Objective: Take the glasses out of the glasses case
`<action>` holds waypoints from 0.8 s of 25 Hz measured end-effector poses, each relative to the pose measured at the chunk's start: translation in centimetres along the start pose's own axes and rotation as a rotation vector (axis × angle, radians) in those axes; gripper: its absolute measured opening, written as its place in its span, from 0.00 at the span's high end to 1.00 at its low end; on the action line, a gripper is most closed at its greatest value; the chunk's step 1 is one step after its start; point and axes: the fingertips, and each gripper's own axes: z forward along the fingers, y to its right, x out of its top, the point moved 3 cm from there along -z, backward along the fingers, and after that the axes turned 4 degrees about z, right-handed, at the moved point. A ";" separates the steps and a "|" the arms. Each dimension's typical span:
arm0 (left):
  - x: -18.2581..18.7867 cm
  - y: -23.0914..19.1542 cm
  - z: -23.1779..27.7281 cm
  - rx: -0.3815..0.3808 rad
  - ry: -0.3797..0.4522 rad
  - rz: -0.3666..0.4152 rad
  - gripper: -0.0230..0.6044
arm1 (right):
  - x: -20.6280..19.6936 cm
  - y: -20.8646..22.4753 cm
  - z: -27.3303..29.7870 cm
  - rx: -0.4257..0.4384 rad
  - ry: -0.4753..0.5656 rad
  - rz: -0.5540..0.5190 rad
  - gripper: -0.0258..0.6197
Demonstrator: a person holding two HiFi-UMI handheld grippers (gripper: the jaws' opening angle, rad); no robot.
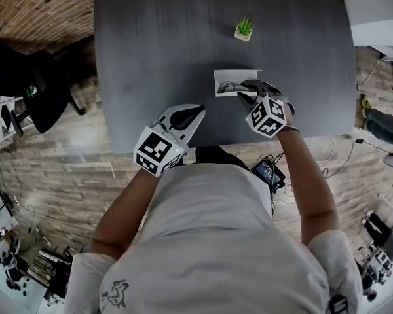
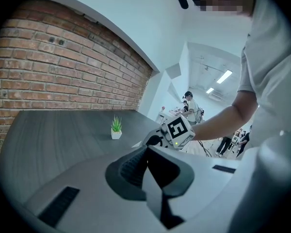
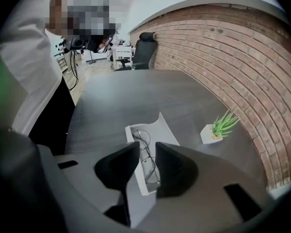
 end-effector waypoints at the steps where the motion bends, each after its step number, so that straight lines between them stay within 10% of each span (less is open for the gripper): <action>1: -0.2 -0.1 0.3 0.001 -0.004 -0.002 0.95 | -0.3 0.1 0.4 0.011 -0.014 -0.015 0.80; 20: -2.2 -1.9 -0.1 0.080 -0.017 -0.064 0.95 | -1.5 0.1 5.5 0.135 -0.173 -0.232 0.90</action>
